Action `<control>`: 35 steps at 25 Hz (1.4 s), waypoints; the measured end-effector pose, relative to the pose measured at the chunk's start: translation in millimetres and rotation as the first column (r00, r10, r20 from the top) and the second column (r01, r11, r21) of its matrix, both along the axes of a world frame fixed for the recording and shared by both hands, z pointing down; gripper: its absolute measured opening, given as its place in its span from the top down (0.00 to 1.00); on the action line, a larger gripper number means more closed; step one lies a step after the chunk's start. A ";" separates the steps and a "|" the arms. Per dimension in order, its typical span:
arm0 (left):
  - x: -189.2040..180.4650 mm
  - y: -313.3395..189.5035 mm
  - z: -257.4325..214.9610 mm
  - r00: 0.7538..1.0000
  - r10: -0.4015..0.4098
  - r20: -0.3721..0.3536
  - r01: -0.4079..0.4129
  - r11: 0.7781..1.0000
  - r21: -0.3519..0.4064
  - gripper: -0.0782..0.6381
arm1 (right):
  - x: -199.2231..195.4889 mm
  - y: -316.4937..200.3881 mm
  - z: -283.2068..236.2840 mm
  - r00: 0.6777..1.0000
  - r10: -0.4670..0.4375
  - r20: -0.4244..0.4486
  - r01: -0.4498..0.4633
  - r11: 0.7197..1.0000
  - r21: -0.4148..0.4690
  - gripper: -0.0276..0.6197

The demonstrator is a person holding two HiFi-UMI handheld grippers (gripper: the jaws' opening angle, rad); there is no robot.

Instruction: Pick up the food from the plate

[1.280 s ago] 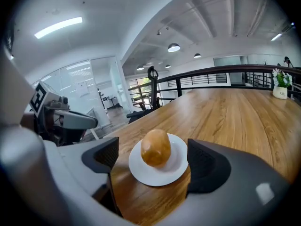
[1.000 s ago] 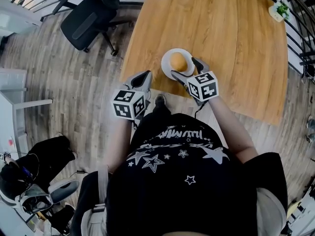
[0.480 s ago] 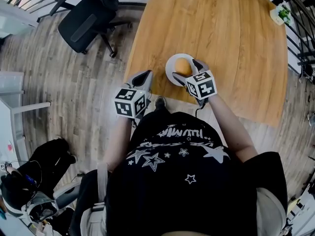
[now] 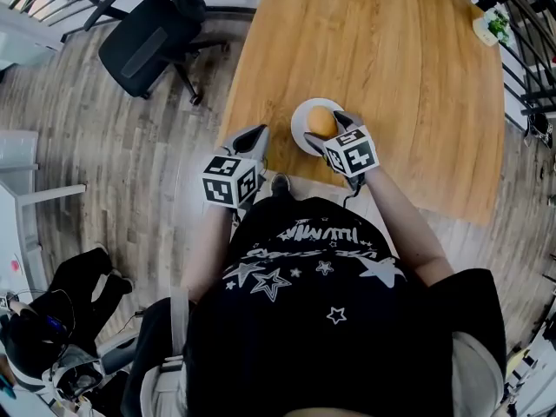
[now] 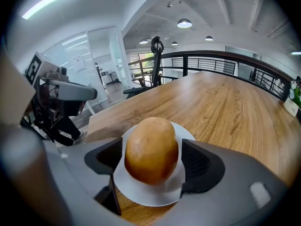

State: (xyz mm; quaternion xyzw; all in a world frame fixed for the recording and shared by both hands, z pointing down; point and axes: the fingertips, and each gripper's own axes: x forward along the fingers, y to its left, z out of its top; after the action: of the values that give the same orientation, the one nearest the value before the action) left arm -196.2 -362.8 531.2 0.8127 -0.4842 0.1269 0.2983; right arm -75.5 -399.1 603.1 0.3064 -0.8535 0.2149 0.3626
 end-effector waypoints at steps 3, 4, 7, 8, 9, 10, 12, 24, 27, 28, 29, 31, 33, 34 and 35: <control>-0.8 -0.7 -1.7 1.000 -0.005 0.004 0.005 1.000 0.005 0.89 | 1.9 -0.5 3.4 1.000 0.013 -0.013 -0.013 1.000 -0.001 0.41; -1.0 -0.9 -2.7 1.000 -0.007 0.005 0.007 1.000 0.007 0.89 | 2.6 -0.8 3.6 1.000 0.016 -0.013 -0.016 1.000 0.000 0.42; -2.6 -2.2 -4.5 1.000 -0.016 0.007 0.016 1.000 0.009 0.89 | 3.1 -3.2 2.7 1.000 0.015 -0.011 -0.015 1.000 0.003 0.42; -3.2 -2.1 -4.8 1.000 -0.019 0.008 0.019 1.000 0.009 0.89 | 3.2 -3.9 1.9 1.000 0.013 -0.009 -0.013 1.000 0.006 0.42; -3.4 -1.0 -5.1 1.000 -0.022 0.008 0.022 1.000 0.011 0.89 | 3.6 -3.9 0.8 1.000 0.014 -0.005 -0.014 1.000 0.010 0.42; -3.1 1.0 -5.3 1.000 -0.023 0.009 0.023 1.000 0.012 0.89 | 4.4 -2.9 -0.7 1.000 0.016 0.000 -0.016 1.000 0.014 0.42; -2.3 5.4 -4.7 1.000 -0.023 0.010 0.023 1.000 0.013 0.89 | 5.4 0.0 -3.6 1.000 0.021 0.011 -0.022 1.000 0.018 0.42; 23.9 21.7 -16.6 1.000 -0.005 0.023 0.004 0.999 0.044 0.89 | 27.4 10.9 -51.0 0.995 0.037 0.097 -0.047 0.993 0.105 0.43; 30.4 29.7 -20.1 1.000 -0.005 0.029 0.003 0.999 0.053 0.89 | 36.3 15.1 -67.7 0.994 0.034 0.107 -0.053 0.983 0.178 0.43; 32.6 32.5 -20.5 1.000 -0.006 0.030 0.005 0.998 0.055 0.89 | 39.5 17.2 -72.0 0.994 0.029 0.106 -0.051 0.978 0.203 0.43; 34.9 35.4 -20.5 0.999 -0.008 0.032 0.006 0.998 0.056 0.89 | 42.5 19.7 -75.3 0.994 0.027 0.107 -0.050 0.974 0.219 0.43; 39.6 41.7 -20.4 0.999 -0.011 0.038 0.008 0.998 0.057 0.89 | 48.2 26.3 -80.1 0.992 0.029 0.122 -0.056 0.971 0.231 0.43; 45.9 49.9 -21.6 0.999 -0.010 0.043 0.007 0.998 0.058 0.89 | 54.7 34.8 -85.1 0.990 0.033 0.140 -0.065 0.971 0.231 0.43; 49.4 54.2 -22.7 0.999 -0.009 0.044 0.006 0.998 0.059 0.89 | 58.1 38.9 -87.8 0.989 0.033 0.147 -0.067 0.970 0.232 0.43; 52.5 58.2 -23.5 0.999 -0.007 0.046 0.005 0.998 0.059 0.89 | 61.2 42.5 -90.5 0.988 0.034 0.153 -0.070 0.969 0.236 0.43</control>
State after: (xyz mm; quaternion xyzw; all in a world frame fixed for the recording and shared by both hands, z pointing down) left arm -143.7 -304.5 507.7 0.8165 -0.4970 0.1303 0.2633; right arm -14.3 -356.6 512.6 0.3535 -0.8895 0.1413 0.2526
